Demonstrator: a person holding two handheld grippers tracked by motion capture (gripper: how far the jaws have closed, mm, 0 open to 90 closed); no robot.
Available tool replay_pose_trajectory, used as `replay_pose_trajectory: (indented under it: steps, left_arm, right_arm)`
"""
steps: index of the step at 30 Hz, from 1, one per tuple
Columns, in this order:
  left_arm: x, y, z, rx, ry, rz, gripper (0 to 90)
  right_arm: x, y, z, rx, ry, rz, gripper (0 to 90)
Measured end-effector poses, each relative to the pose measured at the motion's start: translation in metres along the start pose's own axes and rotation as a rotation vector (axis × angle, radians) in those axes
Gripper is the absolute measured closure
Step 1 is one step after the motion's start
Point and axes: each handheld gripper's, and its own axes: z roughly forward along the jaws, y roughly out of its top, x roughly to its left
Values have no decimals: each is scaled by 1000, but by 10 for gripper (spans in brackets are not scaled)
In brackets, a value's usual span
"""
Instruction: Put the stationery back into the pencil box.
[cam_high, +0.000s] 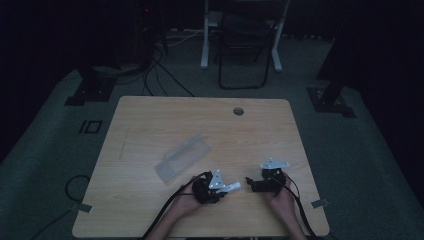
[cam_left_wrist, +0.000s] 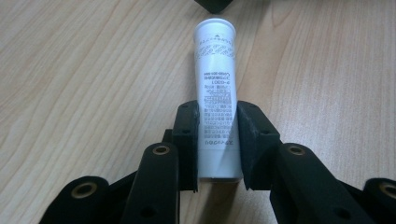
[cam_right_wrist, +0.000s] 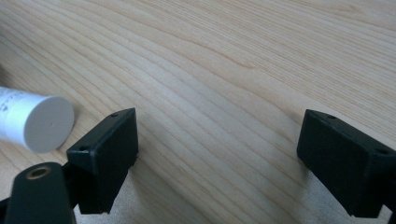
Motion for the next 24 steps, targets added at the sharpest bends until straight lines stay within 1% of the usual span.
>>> replay_pose_trajectory:
  steps: [8, 10, 14, 24]
  left_arm:
    - [1, 0, -7, -17, 16, -2, 712]
    - [1, 0, -9, -27, 21, -9, 712]
    - [2, 0, -13, -33, 27, -11, 712]
    - [2, 1, -20, -46, 37, -4, 712]
  right_arm:
    - [0, 0, 0, 0, 0, -1, 126]
    - [0, 0, 0, 0, 0, 0, 126]
    - [0, 0, 0, 0, 0, 0, 126]
    - [0, 0, 0, 0, 0, 0, 126]
